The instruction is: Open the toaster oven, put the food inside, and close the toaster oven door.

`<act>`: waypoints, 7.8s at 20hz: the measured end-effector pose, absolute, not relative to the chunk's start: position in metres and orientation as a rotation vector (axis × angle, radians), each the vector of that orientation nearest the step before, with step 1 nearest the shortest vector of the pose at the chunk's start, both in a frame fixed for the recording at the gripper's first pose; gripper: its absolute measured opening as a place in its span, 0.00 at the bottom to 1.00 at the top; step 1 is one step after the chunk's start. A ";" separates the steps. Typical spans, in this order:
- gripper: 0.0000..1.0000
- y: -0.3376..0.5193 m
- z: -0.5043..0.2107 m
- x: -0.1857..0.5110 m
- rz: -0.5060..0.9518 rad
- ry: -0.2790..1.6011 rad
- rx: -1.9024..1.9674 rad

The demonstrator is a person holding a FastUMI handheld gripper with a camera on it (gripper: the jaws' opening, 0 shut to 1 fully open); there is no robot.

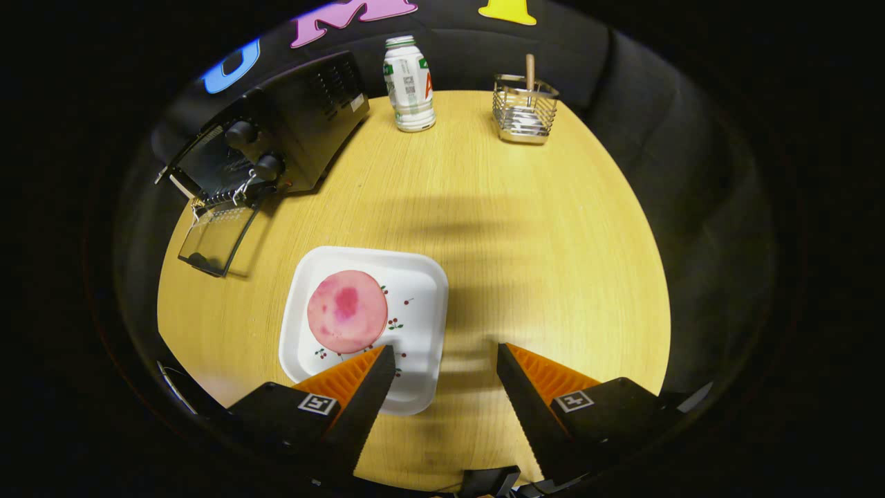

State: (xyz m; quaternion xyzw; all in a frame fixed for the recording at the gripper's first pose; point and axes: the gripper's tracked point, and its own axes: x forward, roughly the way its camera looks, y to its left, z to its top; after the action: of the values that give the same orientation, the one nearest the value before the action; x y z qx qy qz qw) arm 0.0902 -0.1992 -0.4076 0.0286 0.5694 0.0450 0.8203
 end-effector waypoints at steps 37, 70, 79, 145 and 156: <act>0.05 -0.183 -0.370 0.004 -0.136 1.135 1.040; 0.05 0.147 -0.324 0.172 -0.091 0.843 1.219; 0.05 0.149 -0.335 0.251 -0.234 0.655 1.413; 1.00 0.175 -0.389 0.117 0.041 0.824 -0.004; 0.97 0.173 -0.403 0.118 -0.040 0.964 0.136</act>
State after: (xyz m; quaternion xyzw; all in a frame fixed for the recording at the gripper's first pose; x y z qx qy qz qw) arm 0.1183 0.1735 -0.4034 0.0651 0.4632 -0.0191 0.8836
